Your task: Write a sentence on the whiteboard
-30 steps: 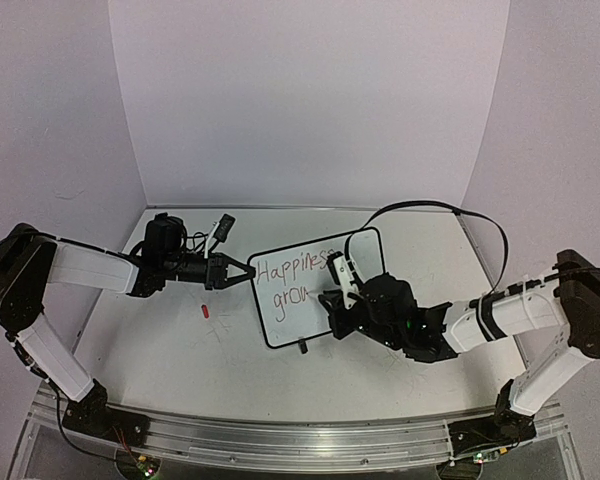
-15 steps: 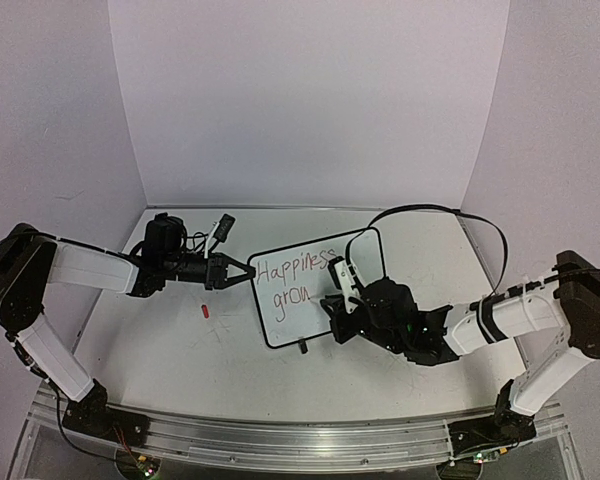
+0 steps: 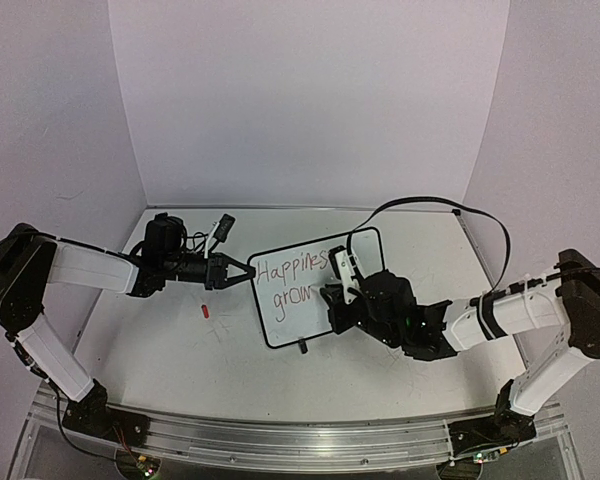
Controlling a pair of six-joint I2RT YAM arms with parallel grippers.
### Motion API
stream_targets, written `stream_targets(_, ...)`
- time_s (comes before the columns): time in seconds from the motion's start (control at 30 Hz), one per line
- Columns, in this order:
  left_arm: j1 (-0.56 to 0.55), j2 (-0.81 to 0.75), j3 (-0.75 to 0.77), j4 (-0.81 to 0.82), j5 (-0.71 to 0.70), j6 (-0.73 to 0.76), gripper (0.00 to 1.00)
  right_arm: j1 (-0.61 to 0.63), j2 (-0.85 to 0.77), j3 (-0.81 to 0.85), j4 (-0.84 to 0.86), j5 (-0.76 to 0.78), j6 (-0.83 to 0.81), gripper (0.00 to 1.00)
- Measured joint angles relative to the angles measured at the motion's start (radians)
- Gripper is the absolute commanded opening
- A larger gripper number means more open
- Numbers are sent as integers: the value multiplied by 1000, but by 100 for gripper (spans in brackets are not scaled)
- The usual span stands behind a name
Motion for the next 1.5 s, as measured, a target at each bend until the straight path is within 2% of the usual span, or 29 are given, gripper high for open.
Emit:
stream_targets(0.37,0,0,0,0,4,3,0,-26,-75,-79,39,-48,-25,0)
stream_targets(1.5,0,0,0,-1,3,7,0,-35,-15,-20,49,-51,-10,0)
